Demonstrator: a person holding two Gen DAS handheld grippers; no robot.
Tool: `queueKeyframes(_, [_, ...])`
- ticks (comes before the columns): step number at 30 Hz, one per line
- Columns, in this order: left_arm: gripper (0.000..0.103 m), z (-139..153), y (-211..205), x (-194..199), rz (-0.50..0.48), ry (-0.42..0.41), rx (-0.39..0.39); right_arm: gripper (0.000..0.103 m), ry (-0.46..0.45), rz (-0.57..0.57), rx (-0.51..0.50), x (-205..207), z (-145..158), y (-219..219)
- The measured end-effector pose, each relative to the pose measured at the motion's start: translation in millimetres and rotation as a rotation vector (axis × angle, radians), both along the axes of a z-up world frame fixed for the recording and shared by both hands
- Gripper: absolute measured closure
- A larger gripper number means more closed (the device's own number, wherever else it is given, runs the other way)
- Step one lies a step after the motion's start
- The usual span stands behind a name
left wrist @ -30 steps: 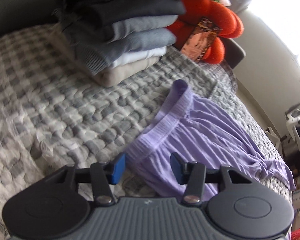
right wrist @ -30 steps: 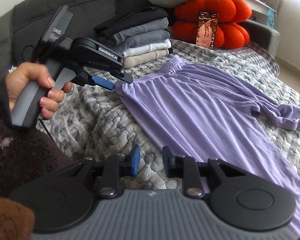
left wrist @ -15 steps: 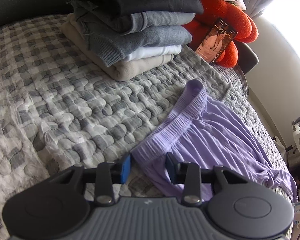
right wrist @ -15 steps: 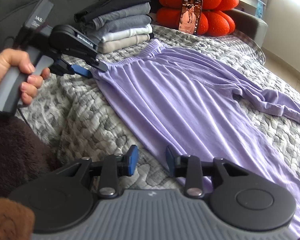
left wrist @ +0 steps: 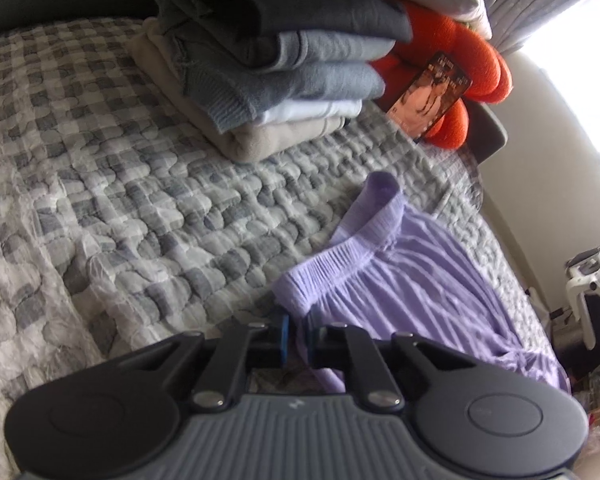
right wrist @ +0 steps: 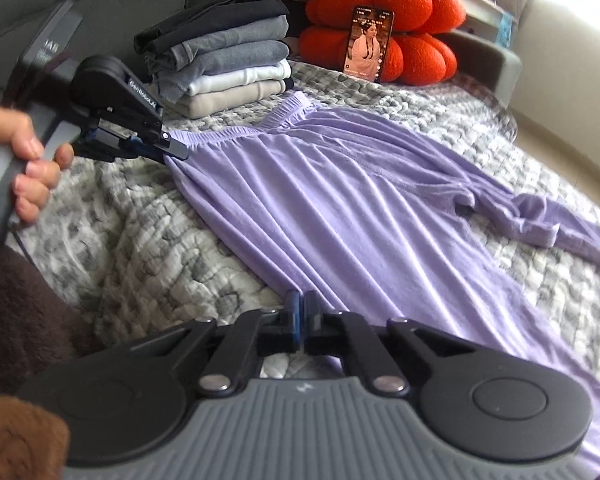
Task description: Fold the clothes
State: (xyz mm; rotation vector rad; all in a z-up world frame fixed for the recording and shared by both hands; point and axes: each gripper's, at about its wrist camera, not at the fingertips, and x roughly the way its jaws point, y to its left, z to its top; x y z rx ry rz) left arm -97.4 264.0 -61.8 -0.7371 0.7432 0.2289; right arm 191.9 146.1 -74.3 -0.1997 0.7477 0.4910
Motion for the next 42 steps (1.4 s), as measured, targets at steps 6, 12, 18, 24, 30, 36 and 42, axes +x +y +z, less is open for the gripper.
queueKeyframes(6, [0.098, 8, -2, -6, 0.020, -0.007, 0.045, 0.102, 0.075, 0.052, 0.090, -6, 8, -7])
queueKeyframes(12, [0.098, 9, -2, -7, 0.014, 0.041, 0.095, 0.103, 0.171, 0.078, 0.154, -7, 7, -11])
queueKeyframes(18, [0.092, 7, -10, -1, -0.008, 0.097, 0.166, 0.102, 0.195, 0.070, 0.153, -6, 1, -11])
queueKeyframes(24, [0.070, 8, -16, 2, -0.011, 0.127, 0.224, 0.089, 0.200, 0.081, 0.172, -6, 3, -12])
queueKeyframes(30, [0.044, 21, -17, 7, -0.028, 0.084, 0.264, 0.055, 0.189, 0.069, 0.247, -8, 14, -24])
queueKeyframes(36, [0.040, 39, -25, 40, -0.180, 0.035, 0.327, 0.055, 0.192, -0.038, 0.294, 3, 20, -50])
queueKeyframes(42, [0.026, 39, -30, 87, -0.328, -0.006, 0.370, 0.054, 0.186, -0.122, 0.281, 30, 28, -75])
